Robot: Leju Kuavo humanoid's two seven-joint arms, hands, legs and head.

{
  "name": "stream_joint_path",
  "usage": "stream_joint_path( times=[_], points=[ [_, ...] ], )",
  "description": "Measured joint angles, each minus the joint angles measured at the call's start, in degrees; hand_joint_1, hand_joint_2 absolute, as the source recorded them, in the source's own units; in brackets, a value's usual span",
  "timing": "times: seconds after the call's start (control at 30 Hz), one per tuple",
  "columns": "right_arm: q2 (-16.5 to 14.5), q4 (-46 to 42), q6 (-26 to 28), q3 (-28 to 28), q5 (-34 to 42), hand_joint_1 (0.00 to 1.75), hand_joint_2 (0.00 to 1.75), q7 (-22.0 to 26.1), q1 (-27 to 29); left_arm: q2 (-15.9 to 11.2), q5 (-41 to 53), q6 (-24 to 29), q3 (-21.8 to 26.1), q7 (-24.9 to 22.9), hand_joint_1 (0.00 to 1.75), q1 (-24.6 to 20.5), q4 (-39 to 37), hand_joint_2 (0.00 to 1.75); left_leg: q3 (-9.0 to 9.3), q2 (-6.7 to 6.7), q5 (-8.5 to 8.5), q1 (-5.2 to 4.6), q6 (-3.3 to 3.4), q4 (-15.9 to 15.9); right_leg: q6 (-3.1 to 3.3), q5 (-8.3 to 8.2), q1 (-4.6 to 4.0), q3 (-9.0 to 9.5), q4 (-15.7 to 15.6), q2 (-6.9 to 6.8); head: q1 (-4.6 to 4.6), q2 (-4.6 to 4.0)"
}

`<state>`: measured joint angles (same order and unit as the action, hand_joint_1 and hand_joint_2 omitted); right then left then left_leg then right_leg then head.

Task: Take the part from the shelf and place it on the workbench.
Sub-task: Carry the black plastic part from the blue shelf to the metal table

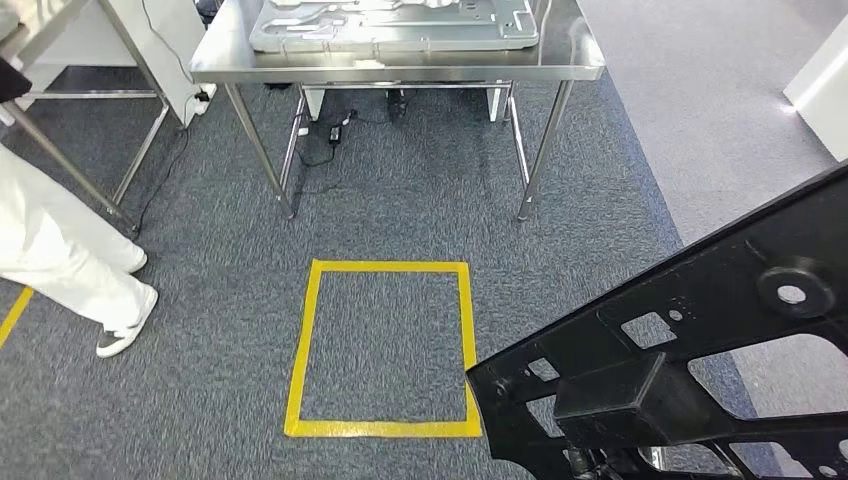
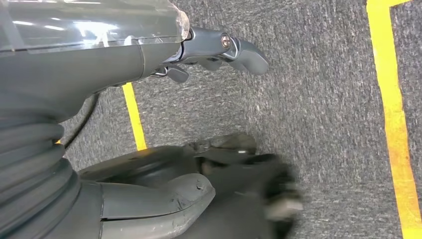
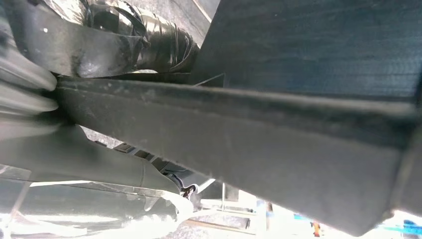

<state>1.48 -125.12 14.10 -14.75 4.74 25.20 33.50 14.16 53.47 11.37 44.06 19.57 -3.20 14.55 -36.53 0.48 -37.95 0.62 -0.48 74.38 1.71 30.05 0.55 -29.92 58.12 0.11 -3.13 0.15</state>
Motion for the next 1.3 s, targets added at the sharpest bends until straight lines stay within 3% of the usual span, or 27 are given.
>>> stream_joint_path(
  times=[0.03, 0.07, 0.13, 0.17, 0.27, 0.33, 0.4, 0.5, 0.53, 0.57, 0.6, 0.67, 0.7, 0.73, 0.83, 0.9, 1.0, 1.03, 1.07, 1.1, 1.17, 1.2, 1.23, 1.3],
  points=[
    [0.0, 0.0, 0.2, -0.1, 0.0, 1.75, 1.75, 0.0, 0.0, 0.0, 0.0, 0.0, 0.0, 0.0, 0.0, 0.2, 0.0, 1.75, -1.33, 0.0, 1.73, -0.01, 0.06, 0.2, -0.03, 0.67, -0.06, 0.89, 0.0, 0.22, 0.0, 0.0],
    [0.1, 0.0, 0.5, -0.3, 0.0, 1.75, 1.75, -0.1, 0.0, 0.0, 0.0, 0.0, 0.0, -0.1, 0.0, 0.3, 0.0, 1.75, -1.6, -0.02, 4.7, -0.03, 0.27, -1.9, -0.09, 1.41, -0.11, 1.92, 0.0, 0.43, 0.0, 0.0],
    [0.2, 0.0, 1.0, -0.6, -0.1, 1.75, 1.75, -0.2, 0.0, -0.2, -0.1, 0.0, 0.0, -0.2, 0.0, 0.4, 0.0, 1.75, -0.43, -0.15, 10.54, -0.31, 1.08, -8.6, -0.39, 2.95, -0.23, 3.74, -0.1, 0.68, -0.01, 0.0],
    [0.3, 0.1, 1.4, -0.8, -0.1, 1.75, 1.75, -0.5, -0.1, -0.3, -0.1, 0.0, 0.0, -0.3, 0.0, 0.4, -0.1, 1.75, 0.5, -0.22, 11.77, -0.52, 1.53, -11.3, -0.67, 3.55, -0.25, 4.26, -0.1, 0.8, 0.03, 0.0],
    [0.6, 0.3, 3.5, -1.1, -0.3, 1.75, 1.75, -2.1, -0.1, -0.4, -0.1, 0.1, 0.1, -0.6, 0.0, 0.3, -0.1, 1.75, 2.49, -0.38, 10.49, -0.95, 2.51, -14.5, -1.82, 3.76, -0.02, 5.01, -0.3, 0.96, 0.06, 0.0],
    [0.7, 0.5, 5.5, -1.1, -1.0, 1.75, 1.75, -3.5, 0.0, -0.4, -0.3, 0.2, 0.1, -0.7, 0.0, 0.5, -0.1, 1.75, 4.14, -0.51, 10.02, -0.64, 3.1, -16.0, -2.5, 3.0, 0.09, 4.73, 1.7, 0.72, 0.03, 0.0],
    [0.8, 0.5, 7.3, -1.1, -2.2, 1.75, 1.75, -4.8, 0.0, -0.4, -0.5, 0.3, 0.1, -0.7, 0.0, 0.5, -0.1, 1.75, 6.03, -0.55, 9.44, -0.28, 3.54, -17.1, -3.06, 3.56, 0.24, 1.5, 7.2, 0.48, 0.02, 0.0],
    [0.9, 0.5, 9.4, -0.8, -4.7, 1.75, 1.75, -7.4, 0.9, -0.4, -0.6, 0.8, 0.1, -0.7, 0.0, 0.6, -0.3, 1.75, 8.36, -0.62, 7.66, -0.01, 3.46, -17.5, -3.82, 7.27, 0.57, -5.91, 15.2, 0.3, 0.01, 0.0],
    [1.0, 0.3, 9.9, -0.6, -5.4, 1.75, 1.75, -8.1, 1.4, -0.4, -0.7, 0.9, 0.1, -0.6, 0.0, 0.7, -0.4, 1.75, 9.3, -0.66, 6.9, 0.09, 3.31, -17.5, -4.04, 7.49, 0.72, -7.34, 15.3, 0.24, 0.01, 0.0],
    [1.1, 0.2, 10.2, -0.5, -5.9, 1.75, 1.75, -8.6, 2.0, -0.4, -0.7, 1.0, 0.2, -0.6, 0.0, 0.9, -0.4, 1.75, 10.34, -0.69, 6.09, 0.22, 3.14, -17.5, -4.23, 6.51, 0.86, -7.97, 13.8, 0.15, 0.01, 0.0],
    [1.1, 0.0, 10.5, -0.4, -6.2, 1.75, 1.75, -8.9, 2.4, -0.4, -0.7, 1.1, 0.2, -0.5, 0.0, 1.0, -0.5, 1.75, 11.42, -0.68, 5.24, 0.36, 2.94, -17.5, -4.38, 4.16, 0.96, -7.87, 10.9, 0.01, 0.01, 0.0],
    [1.3, -0.4, 11.0, -0.2, -6.8, 1.75, 1.75, -9.2, 3.2, -0.4, -0.9, 1.2, 0.2, -0.2, 0.0, 1.1, -0.6, 1.75, 13.37, -0.6, 3.62, 0.55, 2.37, -17.5, -4.34, -1.91, 0.9, -7.35, 5.3, -0.65, 0.0, 0.0],
    [1.3, -0.6, 11.4, -0.1, -7.3, 1.75, 1.75, -9.3, 3.6, -0.4, -1.1, 1.3, 0.2, 0.0, 0.0, 1.1, -0.7, 1.75, 14.02, -0.55, 2.92, 0.56, 1.92, -17.8, -3.96, -3.46, 0.69, -7.17, 3.8, -0.99, -0.02, 0.0],
    [1.3, -0.8, 11.8, 0.1, -7.8, 1.75, 1.75, -9.4, 4.0, -0.4, -1.3, 1.3, 0.2, 0.2, 0.0, 1.1, -0.8, 1.75, 14.84, -0.46, 2.5, 0.53, 1.42, -18.0, -3.46, -3.98, 0.47, -7.08, 3.3, -1.16, -0.05, 0.0],
    [1.3, -1.8, 12.4, 0.5, -9.2, 1.75, 1.75, -10.2, 4.9, -0.4, -1.6, 1.3, 0.3, 0.4, 0.0, 1.1, -0.8, 1.75, 16.72, -0.19, 2.95, 0.49, 0.03, -17.3, -1.68, -2.45, 0.29, -5.01, 2.5, -0.62, -0.07, 0.0],
    [1.2, -2.2, 12.0, 0.7, -9.7, 1.75, 1.75, -10.8, 5.1, -0.4, -1.6, 1.0, 0.3, 0.4, 0.0, 0.9, -0.9, 1.75, 14.72, -0.23, 2.8, 0.61, -0.23, -12.4, -0.69, -1.62, 0.34, -2.77, 1.8, -0.48, -0.04, -0.01],
    [0.9, -2.5, 11.3, 1.0, -11.3, 1.75, 1.75, -12.1, 5.5, -0.5, -1.7, 0.6, 0.5, 0.1, 0.0, 0.6, -0.9, 1.75, 6.76, -0.3, -1.71, 0.56, -0.19, -2.6, -0.05, -0.05, 0.09, -0.57, 1.1, -0.63, -0.01, 0.0],
    [0.8, -2.5, 11.2, 1.1, -11.8, 1.75, 1.75, -12.5, 5.7, -0.6, -1.7, 0.5, 0.6, 0.0, 0.0, 0.8, -0.9, 1.75, 4.69, -0.29, -2.94, 0.49, -0.18, -1.5, 0.03, 0.58, -0.06, 0.16, 1.1, -0.7, -0.02, 0.0],
    [0.8, -2.5, 11.1, 1.2, -12.2, 1.75, 1.75, -12.8, 5.9, -0.6, -1.7, 0.5, 0.6, 0.0, 0.0, 1.0, -0.9, 1.75, 3.37, -0.28, -2.91, 0.37, -0.05, -2.0, 0.08, 1.26, -0.22, 0.96, 1.0, -0.82, -0.02, 0.0],
    [0.8, -2.5, 11.1, 1.3, -12.5, 1.75, 1.75, -13.0, 6.0, -0.7, -1.7, 0.4, 0.6, 0.0, 0.0, 1.2, -0.9, 1.75, 2.8, -0.2, -1.33, 0.21, 0.31, -4.2, 0.11, 1.96, -0.42, 1.83, 1.0, -1.01, -0.02, 0.0],
    [0.7, -2.5, 11.1, 1.4, -12.6, 1.75, 1.75, -13.2, 6.2, -0.9, -1.7, 0.3, 0.6, -0.1, 0.0, 1.4, -1.0, 1.75, 2.81, 0.8, 4.79, -0.41, 1.67, -9.8, 0.01, 3.26, -0.71, 3.36, 1.0, -1.48, -0.05, 0.0],
    [0.6, -2.4, 11.1, 1.4, -12.6, 1.75, 1.75, -13.3, 6.2, -1.0, -1.7, 0.3, 0.6, -0.1, 0.0, 1.4, -1.0, 1.75, 2.88, 1.32, 6.63, -0.89, 2.26, -11.7, -0.27, 3.81, -0.72, 3.89, 0.9, -1.67, 0.0, 0.0],
    [0.5, -2.4, 11.1, 1.5, -12.7, 1.75, 1.75, -13.3, 6.3, -1.1, -1.7, 0.3, 0.7, -0.1, 0.0, 1.3, -1.0, 1.75, 2.97, 1.67, 7.74, -1.27, 2.78, -12.7, -0.65, 4.28, -0.66, 4.45, 0.7, -1.9, 0.04, 0.0],
    [0.4, -2.4, 11.1, 1.5, -12.7, 1.75, 1.75, -13.3, 6.5, -1.3, -1.7, 0.3, 0.7, -0.1, 0.0, 1.2, -1.0, 1.75, 3.66, 1.07, 7.49, -1.53, 3.42, -13.7, -1.57, 4.29, -0.56, 5.57, 1.0, -2.28, 0.15, 0.0]
  ],
)
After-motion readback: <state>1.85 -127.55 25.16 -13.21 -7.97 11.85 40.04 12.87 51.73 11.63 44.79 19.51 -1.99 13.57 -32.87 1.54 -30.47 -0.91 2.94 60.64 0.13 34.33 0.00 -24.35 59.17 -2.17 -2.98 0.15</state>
